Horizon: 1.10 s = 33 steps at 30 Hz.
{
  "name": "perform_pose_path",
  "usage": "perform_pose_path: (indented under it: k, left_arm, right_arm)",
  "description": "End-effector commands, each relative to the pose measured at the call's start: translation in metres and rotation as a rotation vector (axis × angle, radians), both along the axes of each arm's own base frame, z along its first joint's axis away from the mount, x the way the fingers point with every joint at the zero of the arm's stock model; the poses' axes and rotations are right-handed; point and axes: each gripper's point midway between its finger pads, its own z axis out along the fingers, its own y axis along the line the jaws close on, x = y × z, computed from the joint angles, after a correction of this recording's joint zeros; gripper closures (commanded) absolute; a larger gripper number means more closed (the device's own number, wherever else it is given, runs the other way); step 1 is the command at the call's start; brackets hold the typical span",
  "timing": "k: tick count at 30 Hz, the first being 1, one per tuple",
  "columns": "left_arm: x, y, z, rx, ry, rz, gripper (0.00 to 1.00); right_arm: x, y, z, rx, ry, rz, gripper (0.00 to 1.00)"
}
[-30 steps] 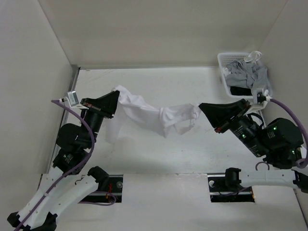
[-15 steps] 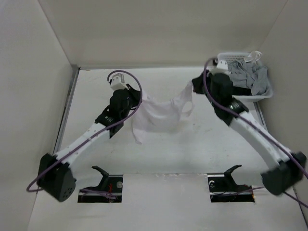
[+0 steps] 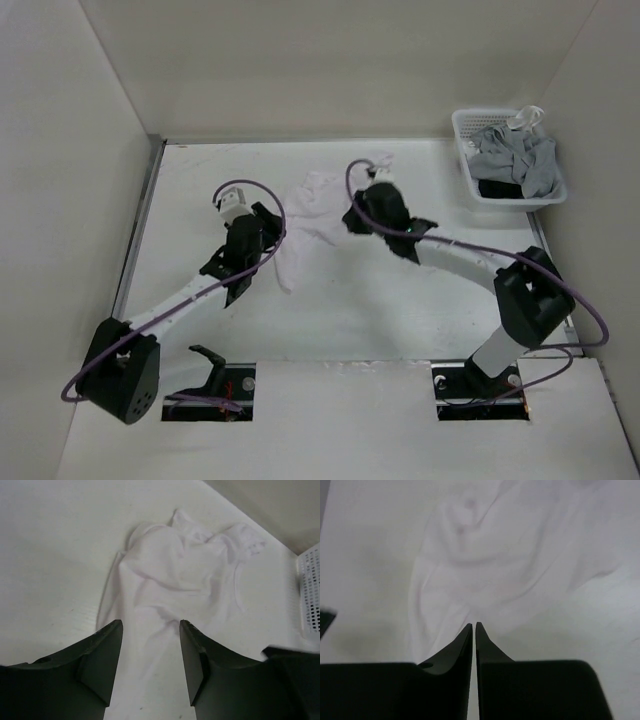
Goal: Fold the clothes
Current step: Flatten the tank top out
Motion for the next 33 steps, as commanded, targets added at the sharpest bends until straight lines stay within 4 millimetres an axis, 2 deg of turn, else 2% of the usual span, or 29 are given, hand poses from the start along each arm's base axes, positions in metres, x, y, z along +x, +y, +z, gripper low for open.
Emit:
perform_pose_path:
  k: [1,2,3,6,8,10,13,16,21,23,26,29,33]
  left_arm:
    - [-0.018,0.026,-0.009,-0.030,-0.007,0.076,0.53]
    - [-0.025,0.032,-0.015,-0.026,0.006,0.083,0.54]
    - [-0.031,0.038,-0.020,-0.026,0.015,0.092,0.54]
    - [-0.045,0.047,-0.035,-0.031,0.044,0.095,0.54]
    - [-0.050,0.049,-0.046,-0.043,0.067,0.085,0.54]
    - [-0.054,0.048,-0.053,-0.059,0.084,0.070,0.54]
    - [-0.058,0.046,-0.060,-0.069,0.095,0.045,0.54]
    - [-0.062,0.046,-0.066,-0.067,0.103,0.035,0.54]
    - [-0.062,0.044,-0.071,-0.078,0.097,0.016,0.54]
    - [-0.060,0.042,-0.073,-0.079,0.099,0.004,0.54]
    - [-0.055,0.035,-0.072,-0.092,0.099,-0.020,0.54]
    - [-0.053,0.027,-0.071,-0.103,0.102,-0.046,0.54]
    - [-0.052,0.009,-0.069,-0.093,0.105,-0.099,0.54]
  right_arm:
    - [-0.061,0.057,-0.003,0.115,0.001,0.123,0.93]
    - [-0.081,0.071,-0.012,0.129,0.024,0.152,0.92]
    - [-0.097,0.082,-0.019,0.139,0.041,0.173,0.87]
    - [-0.125,0.106,-0.042,0.176,0.096,0.186,0.63]
    - [-0.134,0.126,-0.058,0.183,0.136,0.215,0.54]
    - [-0.136,0.142,-0.072,0.182,0.158,0.221,0.52]
    - [-0.124,0.151,-0.082,0.179,0.139,0.185,0.48]
    - [-0.113,0.154,-0.095,0.180,0.160,0.138,0.54]
    - [-0.080,0.143,-0.103,0.160,0.158,0.037,0.59]
    - [-0.072,0.146,-0.107,0.159,0.170,0.032,0.70]
    - [-0.067,0.142,-0.106,0.155,0.173,0.014,0.95]
    - [-0.073,0.101,-0.081,0.124,0.112,-0.053,1.00]
    - [-0.113,0.043,-0.016,0.056,0.053,-0.009,0.99]
